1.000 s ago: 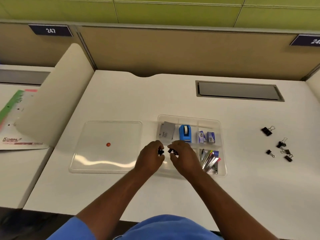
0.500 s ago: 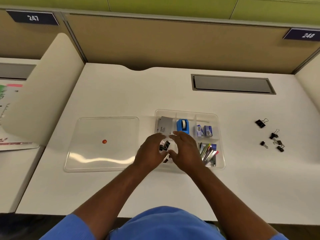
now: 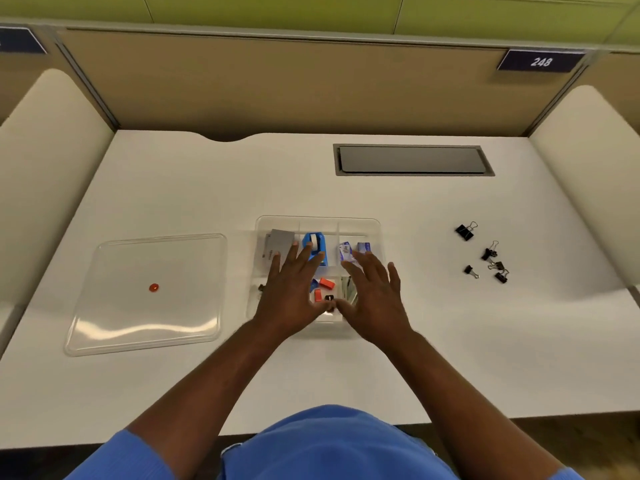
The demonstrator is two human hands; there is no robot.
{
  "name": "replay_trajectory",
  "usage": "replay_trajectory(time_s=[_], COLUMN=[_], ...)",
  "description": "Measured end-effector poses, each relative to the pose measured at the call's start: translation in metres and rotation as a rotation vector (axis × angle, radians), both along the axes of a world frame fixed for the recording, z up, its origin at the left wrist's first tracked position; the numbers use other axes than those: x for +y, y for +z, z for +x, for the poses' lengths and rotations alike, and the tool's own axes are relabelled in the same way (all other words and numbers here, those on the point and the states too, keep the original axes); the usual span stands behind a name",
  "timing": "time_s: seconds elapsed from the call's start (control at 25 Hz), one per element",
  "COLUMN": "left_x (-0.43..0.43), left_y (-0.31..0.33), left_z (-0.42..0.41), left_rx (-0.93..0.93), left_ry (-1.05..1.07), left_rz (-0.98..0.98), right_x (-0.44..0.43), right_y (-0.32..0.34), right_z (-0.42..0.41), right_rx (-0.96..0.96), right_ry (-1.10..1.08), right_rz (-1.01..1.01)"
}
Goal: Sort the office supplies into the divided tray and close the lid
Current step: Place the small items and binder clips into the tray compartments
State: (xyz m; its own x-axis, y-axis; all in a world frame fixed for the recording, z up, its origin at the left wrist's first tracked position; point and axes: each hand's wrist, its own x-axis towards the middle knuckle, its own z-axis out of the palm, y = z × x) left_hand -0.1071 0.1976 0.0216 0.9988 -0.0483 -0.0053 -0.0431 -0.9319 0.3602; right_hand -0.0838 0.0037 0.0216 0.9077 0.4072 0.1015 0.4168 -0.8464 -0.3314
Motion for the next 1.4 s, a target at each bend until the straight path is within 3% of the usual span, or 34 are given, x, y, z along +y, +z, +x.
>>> replay_trajectory(time_s=[0.24, 0.8, 1.16, 1.4], left_x=[-0.103, -0.302, -0.346, -0.358], left_y=[-0.001, -0.039, -0.047, -0.052], left_z=[0.029, 0.096, 0.139, 0.170], left_rx=[-0.037, 0.257, 0.245, 0.231], left_ry=[-0.030, -0.035, -0.155, -0.124], left_rz=[-0.013, -0.143, -0.032, -0.138], right_x=[-0.104, -0.323, -0.348, -0.351], right_y=[-0.001, -0.045, -0.058, -0.062], right_z=[0.029, 0.083, 0.119, 0.140], right_rx=[0.021, 0.227, 0.213, 0.163], right_ry=[-0.018, -0.229, -0.202, -0.175], right_rz=[-0.005, -0.082, -0.060, -0.007])
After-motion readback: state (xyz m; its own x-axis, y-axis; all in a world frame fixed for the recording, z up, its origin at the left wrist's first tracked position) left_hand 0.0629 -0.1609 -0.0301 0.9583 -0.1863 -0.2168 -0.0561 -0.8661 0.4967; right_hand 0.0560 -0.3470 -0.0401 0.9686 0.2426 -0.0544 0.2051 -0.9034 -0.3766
